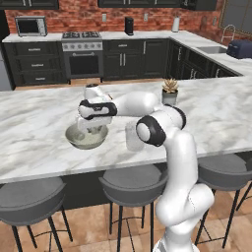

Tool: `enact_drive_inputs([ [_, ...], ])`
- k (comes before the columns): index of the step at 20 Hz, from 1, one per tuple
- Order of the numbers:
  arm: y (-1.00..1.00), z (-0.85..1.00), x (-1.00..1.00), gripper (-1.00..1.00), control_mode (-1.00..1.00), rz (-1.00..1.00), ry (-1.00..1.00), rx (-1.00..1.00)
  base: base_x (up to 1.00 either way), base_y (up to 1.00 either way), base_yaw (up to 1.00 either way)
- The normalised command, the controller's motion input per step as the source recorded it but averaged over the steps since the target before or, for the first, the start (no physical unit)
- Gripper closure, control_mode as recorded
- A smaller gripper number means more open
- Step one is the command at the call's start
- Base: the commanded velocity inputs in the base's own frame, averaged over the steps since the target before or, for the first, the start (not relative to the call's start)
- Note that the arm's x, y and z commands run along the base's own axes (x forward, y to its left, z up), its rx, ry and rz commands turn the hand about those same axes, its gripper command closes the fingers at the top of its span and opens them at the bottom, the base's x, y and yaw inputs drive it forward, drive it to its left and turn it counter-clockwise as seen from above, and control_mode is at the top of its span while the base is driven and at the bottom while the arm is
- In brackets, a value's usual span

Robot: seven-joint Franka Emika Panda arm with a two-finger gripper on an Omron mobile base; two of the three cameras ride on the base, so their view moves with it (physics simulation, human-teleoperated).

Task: There are two ice cubes in the ice bowl. Place both ice cubes in the glass cup.

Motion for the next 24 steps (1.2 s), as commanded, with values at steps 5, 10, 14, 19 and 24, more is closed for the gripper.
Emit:
enact_drive_inputs([
  [5,-0.65,0.95,-0.54,1.0,-1.0,0.0,-0.1,0.04,0.0,0.0,0.0],
  [10,-0.43,0.6,-0.32,1.0,-1.0,0.0,-0.02,0.0,0.0,0.0,0.0],
  [14,-0.66,0.34,-0.58,1.0,-1.0,0.0,-0.03,0.0,0.0,0.0,0.0],
  [19,-0.44,0.43,-0.48,1.0,-1.0,-0.02,0.0,0.0,0.0,0.0,0.0],
  [24,-0.44,0.41,-0.38,1.0,-1.0,-0.03,0.0,0.0,0.0,0.0,0.0],
])
